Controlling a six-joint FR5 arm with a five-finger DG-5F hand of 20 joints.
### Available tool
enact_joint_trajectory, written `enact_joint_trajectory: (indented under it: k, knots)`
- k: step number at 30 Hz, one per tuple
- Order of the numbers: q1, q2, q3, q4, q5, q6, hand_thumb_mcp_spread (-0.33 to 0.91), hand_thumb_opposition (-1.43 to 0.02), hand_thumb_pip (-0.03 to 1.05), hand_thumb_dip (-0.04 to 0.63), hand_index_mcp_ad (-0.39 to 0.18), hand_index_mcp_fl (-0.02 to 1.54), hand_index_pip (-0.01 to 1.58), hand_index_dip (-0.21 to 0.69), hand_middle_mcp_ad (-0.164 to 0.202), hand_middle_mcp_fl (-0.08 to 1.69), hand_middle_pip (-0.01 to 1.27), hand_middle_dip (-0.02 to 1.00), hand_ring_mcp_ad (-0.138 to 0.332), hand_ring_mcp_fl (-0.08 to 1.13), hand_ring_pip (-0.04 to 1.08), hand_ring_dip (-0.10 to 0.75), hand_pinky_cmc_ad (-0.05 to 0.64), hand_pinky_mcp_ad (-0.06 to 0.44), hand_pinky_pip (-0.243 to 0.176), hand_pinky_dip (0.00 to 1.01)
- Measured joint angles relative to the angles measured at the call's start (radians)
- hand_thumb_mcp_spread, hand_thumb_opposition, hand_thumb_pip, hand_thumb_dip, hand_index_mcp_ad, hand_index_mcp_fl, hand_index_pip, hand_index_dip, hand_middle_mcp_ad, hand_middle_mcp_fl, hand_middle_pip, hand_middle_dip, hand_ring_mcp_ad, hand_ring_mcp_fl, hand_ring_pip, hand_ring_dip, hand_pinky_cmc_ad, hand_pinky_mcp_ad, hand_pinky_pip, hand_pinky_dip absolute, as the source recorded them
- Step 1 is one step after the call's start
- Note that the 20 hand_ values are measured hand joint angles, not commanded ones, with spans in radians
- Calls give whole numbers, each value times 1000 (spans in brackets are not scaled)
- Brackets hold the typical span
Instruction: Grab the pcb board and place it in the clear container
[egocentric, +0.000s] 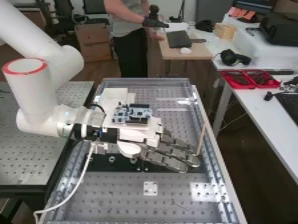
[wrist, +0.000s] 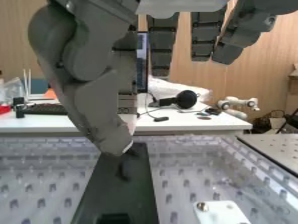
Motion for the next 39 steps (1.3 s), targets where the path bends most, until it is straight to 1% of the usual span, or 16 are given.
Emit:
enact_joint_trajectory:
  k: [6,8,9,11,14,15,17,18,20,25,26,27,30,35,38,39]
  knots:
    - [13,73,-29,5,2,22,525,-953,661,251,-112,494,1489,75,66,155,134,129,197,28,93,0,278,168,-89,220]
    - [35,113,-50,8,4,33,525,-953,658,251,-112,494,1489,75,68,154,134,129,201,28,93,0,278,168,-89,220]
    - [41,120,-53,9,5,35,525,-953,658,251,-112,494,1489,75,70,154,138,129,201,28,89,0,278,168,-89,220]
    - [74,155,-72,11,5,44,525,-953,661,251,-112,496,1489,75,63,154,134,129,201,28,89,0,278,168,-89,220]
    - [119,186,-90,11,1,53,525,-955,658,251,-112,494,1489,75,65,154,138,129,197,28,89,0,278,169,-89,220]
    - [132,193,-93,11,0,56,525,-955,658,251,-112,494,1489,75,68,154,134,129,201,28,89,0,278,169,-89,220]
    - [176,210,-100,12,-4,68,525,-955,661,251,-112,494,1489,75,63,154,134,129,201,28,89,0,278,169,-89,220]
    - [187,213,-101,12,-4,72,525,-955,658,251,-112,494,1489,75,68,154,134,129,201,28,89,0,278,169,-89,220]
    - [237,221,-101,15,-4,88,525,-955,658,251,-112,494,1489,75,65,155,134,129,197,28,89,0,278,168,-89,220]
    - [329,205,-80,16,11,115,525,-955,658,251,-112,494,1489,75,68,155,134,129,201,28,89,0,278,168,-89,220]
    - [341,199,-75,16,14,118,525,-955,658,251,-112,494,1489,75,61,155,134,129,197,28,89,0,278,168,-89,220]
    - [363,186,-66,16,23,123,525,-955,658,251,-112,494,1489,75,66,155,134,129,197,28,93,0,278,168,-89,220]
    - [416,143,-37,11,53,123,525,-955,658,251,-112,494,1489,75,61,155,134,129,197,28,89,0,278,168,-89,220]
    - [485,79,8,-16,161,98,525,-955,658,251,-112,494,1489,75,63,155,134,129,197,28,89,0,278,168,-89,222]
    - [520,44,33,-36,269,81,525,-955,658,251,-112,494,1489,75,61,155,134,129,197,28,89,0,278,168,-89,222]
    - [521,43,34,-36,275,80,525,-955,658,251,-112,494,1489,75,61,155,134,129,197,28,89,0,278,168,-89,218]
